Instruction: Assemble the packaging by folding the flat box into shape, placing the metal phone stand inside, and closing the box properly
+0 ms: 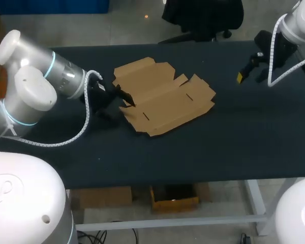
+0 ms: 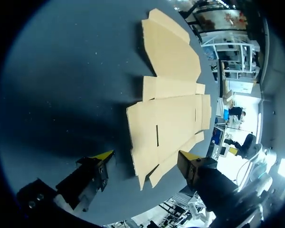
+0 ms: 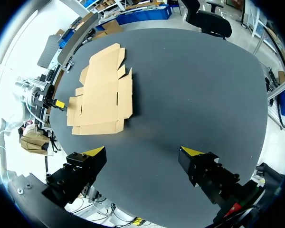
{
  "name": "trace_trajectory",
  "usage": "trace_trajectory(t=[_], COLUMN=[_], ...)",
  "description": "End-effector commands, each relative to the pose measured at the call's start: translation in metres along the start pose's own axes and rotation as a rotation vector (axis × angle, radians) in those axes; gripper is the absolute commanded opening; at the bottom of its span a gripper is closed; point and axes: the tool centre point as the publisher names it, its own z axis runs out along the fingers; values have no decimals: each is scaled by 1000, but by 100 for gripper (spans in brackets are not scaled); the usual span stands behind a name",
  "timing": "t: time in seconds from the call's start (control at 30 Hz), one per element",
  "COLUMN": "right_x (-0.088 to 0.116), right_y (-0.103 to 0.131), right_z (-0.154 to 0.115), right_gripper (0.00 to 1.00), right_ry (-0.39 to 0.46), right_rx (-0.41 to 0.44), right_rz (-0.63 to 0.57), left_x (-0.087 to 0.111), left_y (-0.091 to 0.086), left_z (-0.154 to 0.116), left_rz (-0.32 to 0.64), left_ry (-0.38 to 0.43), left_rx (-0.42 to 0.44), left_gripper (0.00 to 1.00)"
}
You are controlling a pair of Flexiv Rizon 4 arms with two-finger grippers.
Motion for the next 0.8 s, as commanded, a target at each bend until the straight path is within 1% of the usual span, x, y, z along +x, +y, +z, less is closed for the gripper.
trace_trajectory(t=[0.03, 0.07, 0.13, 0.2, 0.27, 0.3, 0.43, 0.47, 0.5, 0.63, 0.73, 0.8], right_x=[-5, -5, -6, -6, -7, -7, -8, -9, -9, -9, -8, -7], right_y=[5, 5, 5, 5, 4, 3, 1, 1, 1, 0, -1, -1], right_z=[-1, -1, 0, 0, 0, 0, -2, -2, -2, -2, -3, -3], right_gripper=[100, 100, 100, 100, 100, 100, 100, 100, 100, 100, 100, 100], right_ry=[23, 24, 27, 30, 31, 31, 31, 31, 30, 30, 30, 31], right_rx=[14, 14, 15, 16, 16, 16, 15, 15, 15, 18, 18, 18], right_rz=[-3, -4, -4, -3, -3, -2, 2, 3, 4, 7, 8, 8], left_x=[1, 2, 5, 7, 8, 8, 5, 3, 2, -2, -6, -8], left_y=[2, 2, 2, 2, 0, -1, -6, -7, -7, -9, -9, -10], left_z=[13, 15, 21, 25, 28, 29, 32, 33, 33, 28, 19, 13], left_rz=[1, 3, 8, 10, 10, 10, -9, -11, -16, -17, 2, 22], left_ry=[21, 22, 22, 22, 15, 13, -2, -4, -7, -16, -29, -30], left_rx=[6, 4, -1, -5, -4, -4, -4, -4, -5, -14, -43, -80], left_gripper=[57, 49, 47, 42, 43, 42, 29, 6, 0, 0, 0, 0])
